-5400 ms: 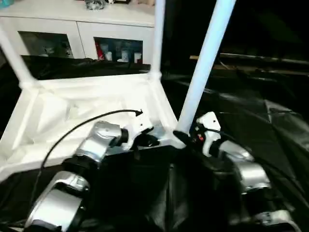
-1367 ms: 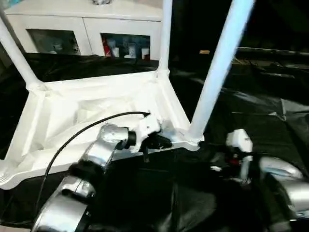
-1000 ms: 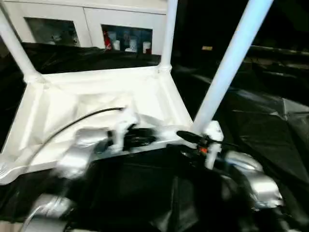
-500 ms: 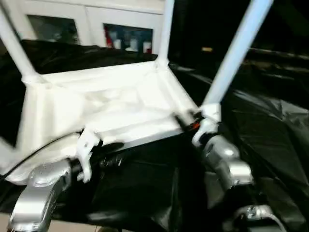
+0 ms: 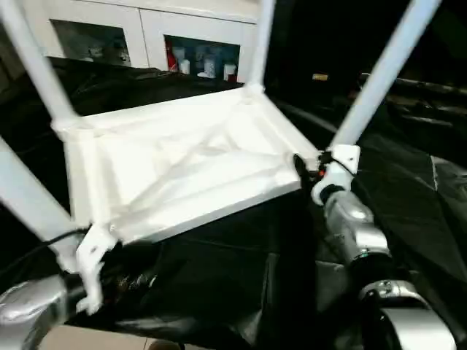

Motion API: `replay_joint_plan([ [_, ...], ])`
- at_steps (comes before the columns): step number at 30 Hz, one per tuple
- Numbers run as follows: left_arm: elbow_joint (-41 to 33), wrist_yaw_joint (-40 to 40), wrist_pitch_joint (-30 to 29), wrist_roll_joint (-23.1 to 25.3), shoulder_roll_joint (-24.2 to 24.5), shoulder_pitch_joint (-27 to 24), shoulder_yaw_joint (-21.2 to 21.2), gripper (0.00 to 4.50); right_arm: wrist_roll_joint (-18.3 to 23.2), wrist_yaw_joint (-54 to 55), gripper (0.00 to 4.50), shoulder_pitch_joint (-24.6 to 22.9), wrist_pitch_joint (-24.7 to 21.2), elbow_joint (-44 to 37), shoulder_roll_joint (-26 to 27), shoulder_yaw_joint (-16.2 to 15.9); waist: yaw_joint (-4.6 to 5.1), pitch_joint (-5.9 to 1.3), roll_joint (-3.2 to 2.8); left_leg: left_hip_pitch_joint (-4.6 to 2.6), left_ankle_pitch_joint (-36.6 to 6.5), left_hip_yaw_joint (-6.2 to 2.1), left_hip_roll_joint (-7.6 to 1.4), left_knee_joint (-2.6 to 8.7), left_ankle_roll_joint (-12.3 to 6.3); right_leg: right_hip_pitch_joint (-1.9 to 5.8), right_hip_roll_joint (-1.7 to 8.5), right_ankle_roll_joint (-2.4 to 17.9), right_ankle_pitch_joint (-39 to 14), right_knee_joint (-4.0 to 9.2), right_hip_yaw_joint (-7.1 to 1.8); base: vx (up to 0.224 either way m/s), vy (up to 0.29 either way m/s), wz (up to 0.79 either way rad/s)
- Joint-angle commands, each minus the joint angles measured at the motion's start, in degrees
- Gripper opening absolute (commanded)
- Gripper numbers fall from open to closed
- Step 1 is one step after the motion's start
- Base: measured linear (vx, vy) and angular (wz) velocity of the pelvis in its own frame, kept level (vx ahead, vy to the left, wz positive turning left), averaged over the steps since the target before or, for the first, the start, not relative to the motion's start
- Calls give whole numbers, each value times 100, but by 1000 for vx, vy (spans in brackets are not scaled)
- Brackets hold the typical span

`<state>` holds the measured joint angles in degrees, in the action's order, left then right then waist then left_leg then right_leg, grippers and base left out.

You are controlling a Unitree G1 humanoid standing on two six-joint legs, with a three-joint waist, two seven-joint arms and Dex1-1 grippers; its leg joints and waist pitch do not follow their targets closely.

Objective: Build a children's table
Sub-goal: Rotate table base

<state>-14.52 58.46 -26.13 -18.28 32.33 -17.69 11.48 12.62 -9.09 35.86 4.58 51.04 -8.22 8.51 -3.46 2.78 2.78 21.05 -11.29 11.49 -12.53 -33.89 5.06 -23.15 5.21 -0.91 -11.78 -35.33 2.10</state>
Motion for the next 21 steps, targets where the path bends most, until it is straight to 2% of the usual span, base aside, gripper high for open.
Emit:
replay_joint_plan([
  [1,22,-4,-58,-20,96,-55,296,383,-7,327,334,65,189,61,-348,420,66,-291,-84,-145,-1165,40,-37,405,-29,145,73,997,-505,339,-179,0,0,0],
  [2,4,95,0,-62,225,-252,383,393,-8,369,334,145,255,205,-465,482,39,-296,-67,-154,-1155,41,-39,400,-38,144,79,986,-532,343,-178,0,0,0],
  [4,-96,221,-11,-202,349,-470,523,400,5,387,334,228,344,382,-604,541,33,-290,-64,-128,-1153,31,-36,406,-44,157,73,954,-576,338,-171,0,0,0],
  [7,-101,291,82,-316,469,-566,806,422,32,368,334,297,421,542,-738,597,49,-289,-39,-113,-1152,29,-31,397,-58,159,69,926,-614,336,-168,0,0,0],
  [8,-97,292,92,-319,477,-566,819,432,34,365,334,302,426,552,-742,598,50,-298,-48,-111,-1111,27,-25,389,-73,164,71,926,-556,328,-167,0,0,0],
  [10,20,343,332,-372,607,-506,1106,443,69,58,334,315,485,588,-784,544,77,-299,-44,-88,-1111,15,-22,390,-95,179,74,934,-518,327,-163,0,0,0],
  [11,39,329,359,-440,611,-420,1219,443,40,-93,334,283,498,537,-783,476,87,-300,-21,-81,-1130,16,-18,387,-111,181,75,937,-525,332,-164,0,0,0],
  [13,-8,237,292,-826,517,-85,1432,447,-80,-481,334,152,553,383,-736,277,117,-315,-23,-88,-1126,10,-25,380,-126,188,72,1022,-425,308,-165,0,0,0],
  [14,-137,142,168,-1165,378,192,1441,447,-155,-626,334,-12,585,207,-680,137,123,-313,-18,-80,-1097,8,-26,380,-111,196,73,1083,-364,296,-165,0,0,0],
  [15,-137,142,168,-1165,378,192,1441,447,-155,-626,334,-12,585,207,-680,137,129,-313,-7,-77,-1092,11,-29,379,-91,195,71,1105,-340,288,-168,0,0,0],
  [16,-256,71,55,-1464,210,489,1364,447,-239,-533,334,-199,659,32,-625,66,129,-314,0,-81,-1083,6,-42,381,-57,193,78,1139,-328,278,-169,0,0,0],
  [17,-258,70,52,-1471,204,499,1359,447,-238,-523,334,-203,660,29,-623,69,122,-332,0,-109,-1014,15,-44,369,-28,188,78,1163,-218,265,-171,0,0,0],
  [18,-320,39,-46,-1707,24,837,1155,447,-196,-141,334,-352,714,-40,-545,222,127,-330,52,-81,-975,15,-38,372,-26,210,72,1166,-207,259,-171,0,0,0],
  [20,-342,1,-113,-1842,-114,1127,936,447,-162,114,334,-464,811,-45,-493,350,88,-331,30,-135,-1072,36,-34,359,30,164,71,1148,-329,266,-181,0,0,0],
  [21,-334,-10,-132,-1875,-165,1231,860,447,-183,194,334,-515,853,-56,-480,369,79,-327,37,-112,-1115,27,-29,366,74,183,72,1101,-427,268,-181,0,0,0],
])
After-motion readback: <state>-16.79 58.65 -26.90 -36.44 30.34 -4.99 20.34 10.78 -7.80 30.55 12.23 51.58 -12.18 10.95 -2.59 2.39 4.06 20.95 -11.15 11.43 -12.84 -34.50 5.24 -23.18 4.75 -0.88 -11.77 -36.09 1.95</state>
